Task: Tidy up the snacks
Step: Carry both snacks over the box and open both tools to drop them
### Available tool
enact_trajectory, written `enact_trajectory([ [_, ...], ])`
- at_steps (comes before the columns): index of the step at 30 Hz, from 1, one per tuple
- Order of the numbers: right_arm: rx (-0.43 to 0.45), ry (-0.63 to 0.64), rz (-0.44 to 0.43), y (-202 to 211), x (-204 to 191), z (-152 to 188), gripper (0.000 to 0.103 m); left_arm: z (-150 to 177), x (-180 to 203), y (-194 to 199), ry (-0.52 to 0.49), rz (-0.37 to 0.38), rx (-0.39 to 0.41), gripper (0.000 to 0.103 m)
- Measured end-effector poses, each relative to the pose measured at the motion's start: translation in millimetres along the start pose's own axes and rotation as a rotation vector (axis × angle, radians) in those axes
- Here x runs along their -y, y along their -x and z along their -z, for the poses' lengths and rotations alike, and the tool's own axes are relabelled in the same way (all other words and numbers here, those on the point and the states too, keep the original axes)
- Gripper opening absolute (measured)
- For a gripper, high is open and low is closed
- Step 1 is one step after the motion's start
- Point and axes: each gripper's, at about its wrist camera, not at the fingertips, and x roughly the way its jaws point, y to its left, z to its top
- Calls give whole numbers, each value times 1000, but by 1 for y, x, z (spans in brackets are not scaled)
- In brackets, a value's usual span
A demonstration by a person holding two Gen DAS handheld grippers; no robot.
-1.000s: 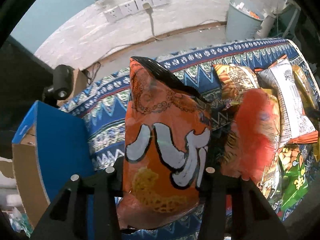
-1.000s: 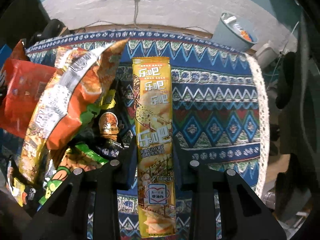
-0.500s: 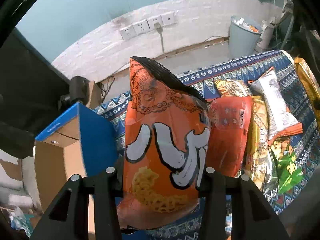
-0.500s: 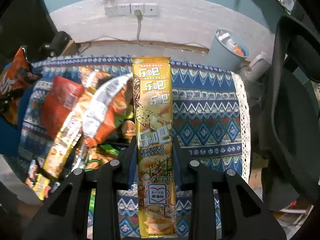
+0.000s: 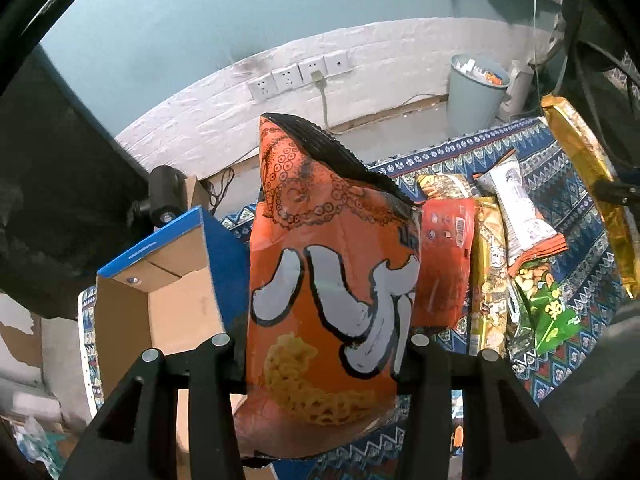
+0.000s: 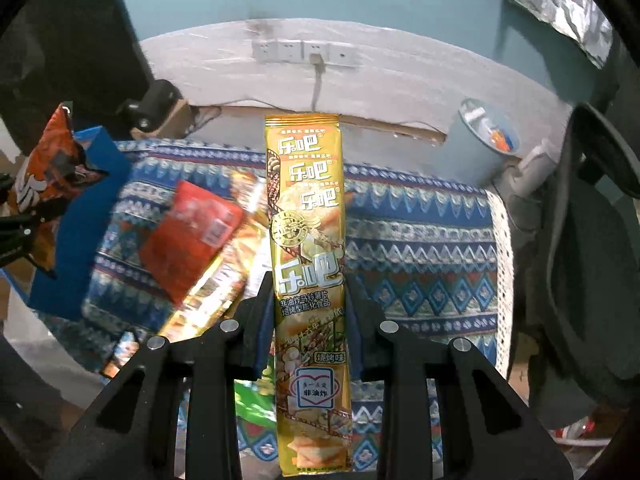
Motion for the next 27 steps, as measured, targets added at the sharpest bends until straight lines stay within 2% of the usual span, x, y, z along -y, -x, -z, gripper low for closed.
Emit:
enact_trajectory([
  [9,26,63,-72,7,-45,-22,29,15,-30,18,31,-29,27,46],
  [22,44,177,-186,8,-130,-56,29,39,-80,41,108,-42,69,46],
  [27,36,207,-230,4,-165,-70,29,51,-100,45,131,-91,83,46],
])
